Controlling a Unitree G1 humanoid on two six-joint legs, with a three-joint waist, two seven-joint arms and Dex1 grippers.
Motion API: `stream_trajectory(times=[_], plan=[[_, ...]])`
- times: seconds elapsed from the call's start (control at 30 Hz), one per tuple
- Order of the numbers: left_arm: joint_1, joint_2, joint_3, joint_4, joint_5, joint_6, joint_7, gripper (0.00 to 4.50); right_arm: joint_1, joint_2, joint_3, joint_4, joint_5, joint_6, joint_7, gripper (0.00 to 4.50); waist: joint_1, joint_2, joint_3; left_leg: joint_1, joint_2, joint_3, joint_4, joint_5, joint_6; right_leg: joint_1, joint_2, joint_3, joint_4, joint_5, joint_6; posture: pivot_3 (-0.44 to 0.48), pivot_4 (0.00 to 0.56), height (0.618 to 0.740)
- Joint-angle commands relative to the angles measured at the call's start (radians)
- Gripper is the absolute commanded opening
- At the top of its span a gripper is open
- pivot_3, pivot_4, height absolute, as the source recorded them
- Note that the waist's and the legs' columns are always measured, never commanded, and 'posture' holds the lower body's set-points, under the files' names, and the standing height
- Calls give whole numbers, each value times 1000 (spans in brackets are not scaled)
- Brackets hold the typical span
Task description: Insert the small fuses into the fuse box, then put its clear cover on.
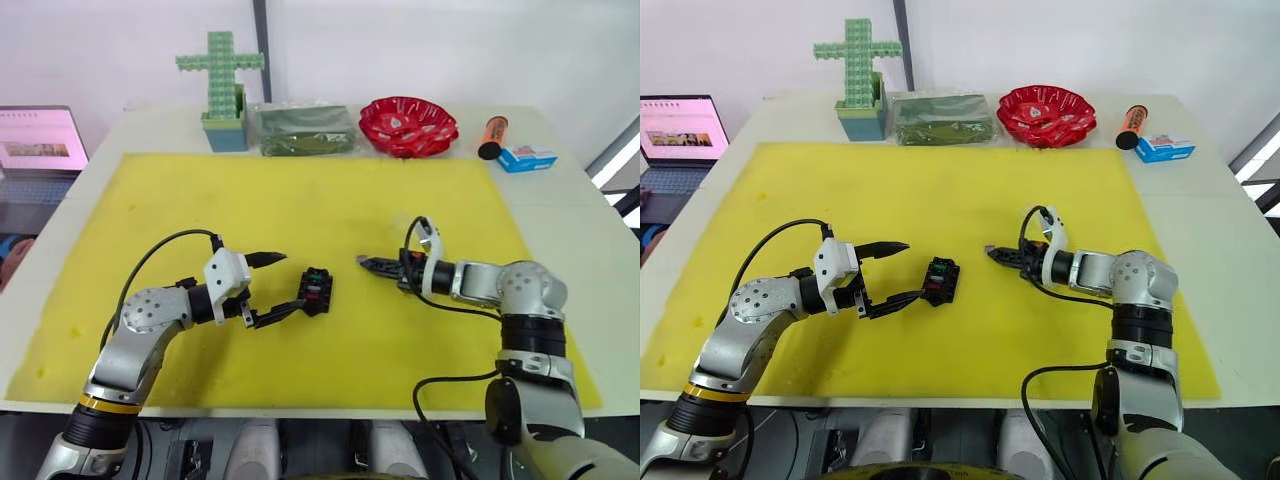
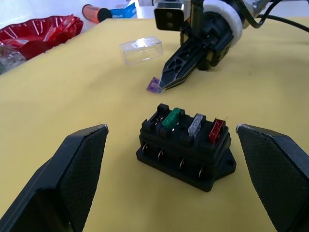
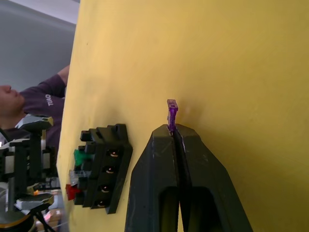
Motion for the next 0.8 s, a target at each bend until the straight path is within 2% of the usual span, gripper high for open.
stream_trajectory(times=[0.03,0.17,0.23,0.37,0.43,0.53,0.63,0.8], plan=[[7,6,6,-43,-10,-13,-8,4500,60,-28,-57,-96,171,115,-67,63,2,0,0,-1,0,0,0,0,0,-1,0,0,0,0,0,0,150,740],[18,3,7,-48,-17,-11,-9,4500,195,-70,-67,-201,490,117,-254,63,-1,0,0,-4,0,0,-1,0,0,-3,0,0,-1,0,0,0,150,740],[21,1,6,-51,-18,-10,-7,4500,314,-105,-54,-283,682,117,-359,63,1,0,0,-4,0,0,0,0,1,-3,0,0,-1,0,0,0,150,740],[26,-3,4,-53,-18,-8,-2,4500,502,-254,93,-386,1098,-130,-645,63,-1,1,1,-4,0,-1,0,0,1,-2,0,-1,-2,0,0,0,150,740],[29,-5,1,-54,-17,-8,-1,4500,504,-287,134,-394,1158,-221,-705,63,-6,1,1,-4,0,-1,0,0,1,-2,0,-1,-5,-1,-1,0,150,740],[22,-5,1,-49,-17,-8,-2,4500,433,-312,168,-365,1164,-295,-737,63,-7,1,1,-4,0,-1,1,0,1,-2,0,0,-5,-1,-1,0,150,740],[17,-3,4,-42,-16,-10,-5,4500,364,-332,208,-330,1164,-330,-746,637,-2,2,1,-5,0,0,1,0,1,-3,0,0,-5,0,0,0,150,740],[14,-5,2,-43,-16,-7,-3,4500,233,-360,272,-200,1128,-315,-699,2283,0,2,1,-6,0,0,1,-1,1,-3,0,0,-5,0,1,0,150,740]])
